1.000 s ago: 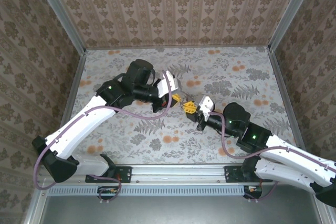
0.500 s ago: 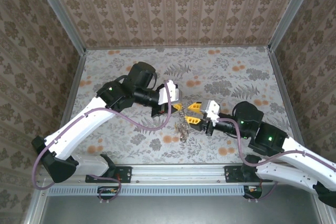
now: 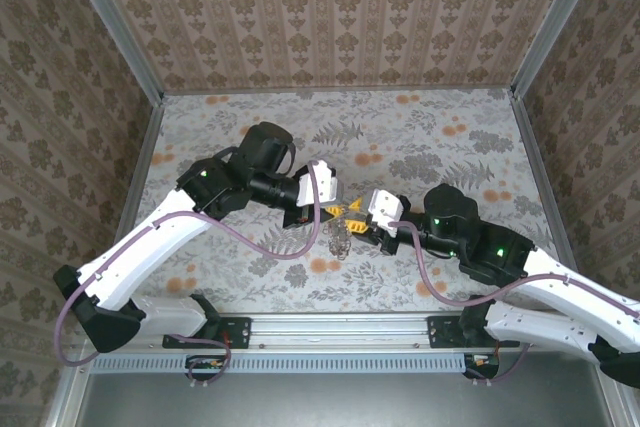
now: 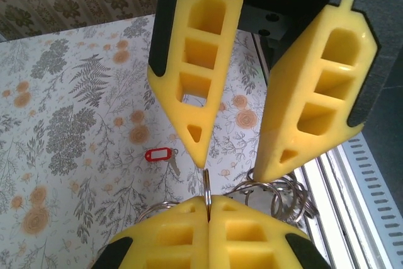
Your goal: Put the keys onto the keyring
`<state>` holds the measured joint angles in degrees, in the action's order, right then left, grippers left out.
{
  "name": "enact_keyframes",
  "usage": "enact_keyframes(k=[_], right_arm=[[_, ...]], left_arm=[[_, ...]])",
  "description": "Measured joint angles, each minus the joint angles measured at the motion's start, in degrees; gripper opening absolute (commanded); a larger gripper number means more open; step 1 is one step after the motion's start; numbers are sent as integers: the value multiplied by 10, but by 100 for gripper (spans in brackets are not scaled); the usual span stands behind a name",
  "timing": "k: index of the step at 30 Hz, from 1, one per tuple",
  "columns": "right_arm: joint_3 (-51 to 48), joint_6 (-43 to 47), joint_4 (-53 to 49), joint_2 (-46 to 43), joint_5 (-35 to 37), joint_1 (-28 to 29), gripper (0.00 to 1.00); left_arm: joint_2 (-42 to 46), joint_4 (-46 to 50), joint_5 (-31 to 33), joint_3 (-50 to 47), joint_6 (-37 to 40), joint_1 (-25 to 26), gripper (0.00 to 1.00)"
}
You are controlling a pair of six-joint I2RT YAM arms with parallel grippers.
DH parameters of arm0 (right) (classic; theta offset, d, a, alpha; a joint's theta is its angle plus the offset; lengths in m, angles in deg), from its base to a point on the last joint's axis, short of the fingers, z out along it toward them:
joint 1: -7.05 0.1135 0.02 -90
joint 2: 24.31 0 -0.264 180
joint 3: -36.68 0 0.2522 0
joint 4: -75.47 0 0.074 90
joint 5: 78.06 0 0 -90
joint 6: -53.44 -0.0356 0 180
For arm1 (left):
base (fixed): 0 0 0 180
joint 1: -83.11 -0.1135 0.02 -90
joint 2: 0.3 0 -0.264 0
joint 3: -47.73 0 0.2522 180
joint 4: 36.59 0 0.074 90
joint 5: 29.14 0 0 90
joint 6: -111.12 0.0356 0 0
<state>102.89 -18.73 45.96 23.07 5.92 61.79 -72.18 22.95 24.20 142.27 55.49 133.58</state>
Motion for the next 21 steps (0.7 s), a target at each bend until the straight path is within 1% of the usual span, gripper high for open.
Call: enact_keyframes(k=[12, 14, 17, 18, 21], right_arm=[[0, 0, 0, 11, 0, -5, 26], [0, 0, 0, 13, 0, -6, 19], [0, 1, 0, 15, -5, -7, 2], [0, -1, 0, 15, -6, -7, 0], [0, 2, 0, 15, -9, -9, 0]], left_arm=[[0, 22, 0, 13, 5, 12, 0], [0, 23, 1, 13, 5, 13, 0], [0, 23, 6, 13, 7, 13, 0], [0, 23, 8, 13, 8, 13, 0], [0, 22, 10, 13, 9, 13, 0]])
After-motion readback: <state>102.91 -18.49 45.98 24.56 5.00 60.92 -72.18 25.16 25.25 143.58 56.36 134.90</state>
